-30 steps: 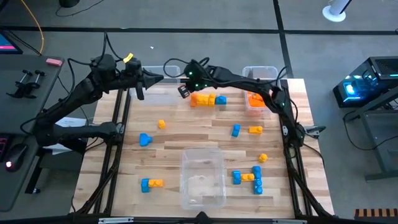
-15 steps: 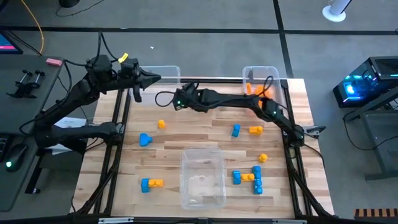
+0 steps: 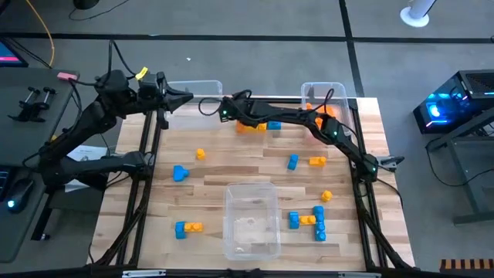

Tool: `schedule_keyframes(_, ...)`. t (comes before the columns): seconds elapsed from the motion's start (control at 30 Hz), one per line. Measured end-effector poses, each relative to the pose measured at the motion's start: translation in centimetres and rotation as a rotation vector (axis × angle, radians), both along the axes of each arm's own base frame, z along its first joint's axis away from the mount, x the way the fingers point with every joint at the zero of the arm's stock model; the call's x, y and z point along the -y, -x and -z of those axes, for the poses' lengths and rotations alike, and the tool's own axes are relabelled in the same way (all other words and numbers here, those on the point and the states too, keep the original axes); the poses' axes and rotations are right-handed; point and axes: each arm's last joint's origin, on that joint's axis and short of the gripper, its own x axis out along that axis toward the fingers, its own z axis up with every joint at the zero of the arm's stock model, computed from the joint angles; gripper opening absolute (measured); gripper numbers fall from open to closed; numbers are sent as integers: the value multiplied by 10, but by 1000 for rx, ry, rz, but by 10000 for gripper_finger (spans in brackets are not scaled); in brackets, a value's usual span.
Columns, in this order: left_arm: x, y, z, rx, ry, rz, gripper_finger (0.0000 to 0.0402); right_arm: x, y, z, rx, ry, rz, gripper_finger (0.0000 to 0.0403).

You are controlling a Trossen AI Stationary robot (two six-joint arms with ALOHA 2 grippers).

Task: Sort blocks
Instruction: Put the orange game piece into the top right transparent bin

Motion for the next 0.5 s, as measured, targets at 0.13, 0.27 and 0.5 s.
schedule_keyframes(0.13,0,0,0,-1,2,0,0,6,0,14,-4,-68,-20,0)
schedule_keyframes(0.27,0,0,0,0,3,-1,0,12,0,21,1,-107,-30,0)
schedule_keyframes(0.5,0,0,-1,5,0,-1,0,12,0,26,-22,-152,-89,0)
